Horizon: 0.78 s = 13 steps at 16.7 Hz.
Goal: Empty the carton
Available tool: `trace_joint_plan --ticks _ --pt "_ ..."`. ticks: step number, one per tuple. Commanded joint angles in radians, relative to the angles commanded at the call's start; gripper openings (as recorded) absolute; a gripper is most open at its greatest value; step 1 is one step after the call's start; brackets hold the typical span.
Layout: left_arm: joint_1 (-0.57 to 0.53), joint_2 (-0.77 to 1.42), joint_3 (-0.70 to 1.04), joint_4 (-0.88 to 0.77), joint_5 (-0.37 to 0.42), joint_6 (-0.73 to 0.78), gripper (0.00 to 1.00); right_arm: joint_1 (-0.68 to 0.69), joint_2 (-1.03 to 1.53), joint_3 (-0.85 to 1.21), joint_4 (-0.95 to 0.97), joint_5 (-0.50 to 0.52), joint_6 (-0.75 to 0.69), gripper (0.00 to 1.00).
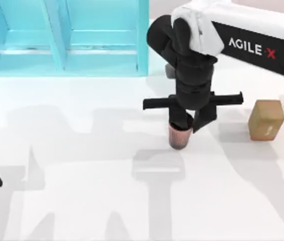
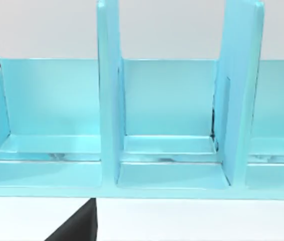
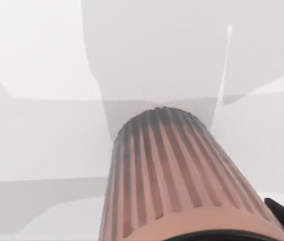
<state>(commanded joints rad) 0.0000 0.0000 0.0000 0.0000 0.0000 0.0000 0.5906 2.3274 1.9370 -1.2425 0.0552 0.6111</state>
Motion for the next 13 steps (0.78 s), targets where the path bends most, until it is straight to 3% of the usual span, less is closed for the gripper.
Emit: trace_joint_plan --ticks 2,13 --pt "0.0 0.0 0.0 0.0 0.0 0.0 1.0 0.0 0.0 0.0 0.0 0.0 0.0 0.0" --pt "0.0 0.0 0.0 0.0 0.0 0.0 1.0 0.0 0.0 0.0 0.0 0.0 0.0 0.83"
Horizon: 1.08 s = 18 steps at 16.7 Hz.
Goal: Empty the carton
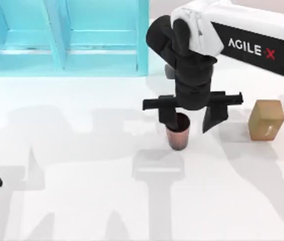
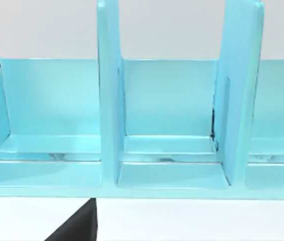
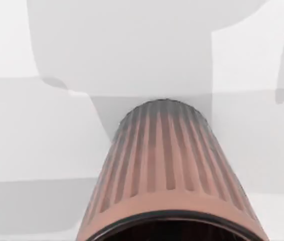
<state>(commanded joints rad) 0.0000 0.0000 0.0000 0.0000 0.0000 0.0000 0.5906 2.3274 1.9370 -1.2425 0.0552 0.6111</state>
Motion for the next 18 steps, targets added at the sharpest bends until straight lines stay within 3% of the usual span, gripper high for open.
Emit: trace_joint_plan --ticks 2,3,12,18 --pt "0.0 0.0 0.0 0.0 0.0 0.0 1.0 0.0 0.0 0.0 0.0 0.0 0.0 0.98" --pt "0.0 0.0 0.0 0.0 0.0 0.0 1.0 0.0 0.0 0.0 0.0 0.0 0.0 1.0" --pt "0.0 0.0 0.0 0.0 0.0 0.0 1.0 -0.003 0.0 0.002 -0.003 0.0 0.0 1.0" --pt "0.0 0.0 0.0 0.0 0.0 0.0 1.0 -0.004 0.014 0.187 -0.173 0.001 -0.001 1.0"
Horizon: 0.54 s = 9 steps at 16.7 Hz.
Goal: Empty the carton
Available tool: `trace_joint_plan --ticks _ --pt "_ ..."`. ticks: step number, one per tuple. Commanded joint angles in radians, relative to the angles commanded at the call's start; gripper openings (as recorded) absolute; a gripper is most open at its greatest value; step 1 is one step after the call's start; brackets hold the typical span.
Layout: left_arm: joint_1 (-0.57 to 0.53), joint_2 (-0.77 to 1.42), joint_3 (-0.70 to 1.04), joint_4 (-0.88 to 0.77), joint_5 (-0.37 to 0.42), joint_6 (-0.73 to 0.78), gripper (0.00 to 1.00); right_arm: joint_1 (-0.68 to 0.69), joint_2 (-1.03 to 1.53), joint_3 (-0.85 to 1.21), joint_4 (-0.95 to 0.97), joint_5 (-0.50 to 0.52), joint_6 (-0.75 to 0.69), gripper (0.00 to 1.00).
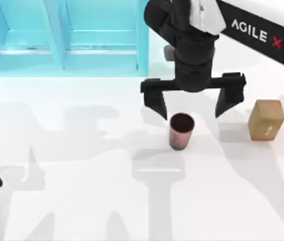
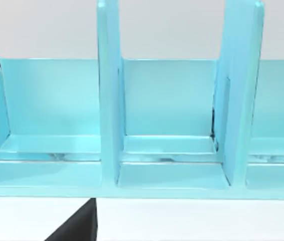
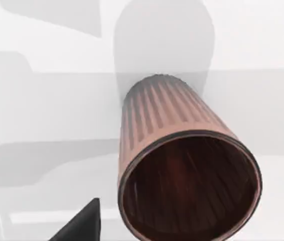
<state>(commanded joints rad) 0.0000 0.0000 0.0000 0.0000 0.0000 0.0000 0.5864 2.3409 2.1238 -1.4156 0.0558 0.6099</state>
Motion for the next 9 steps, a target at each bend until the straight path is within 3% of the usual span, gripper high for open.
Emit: trace_joint_plan --ticks 9 --pt "0.0 0.0 0.0 0.0 0.0 0.0 1.0 -0.002 0.021 0.271 -0.251 0.0 -0.001 1.0"
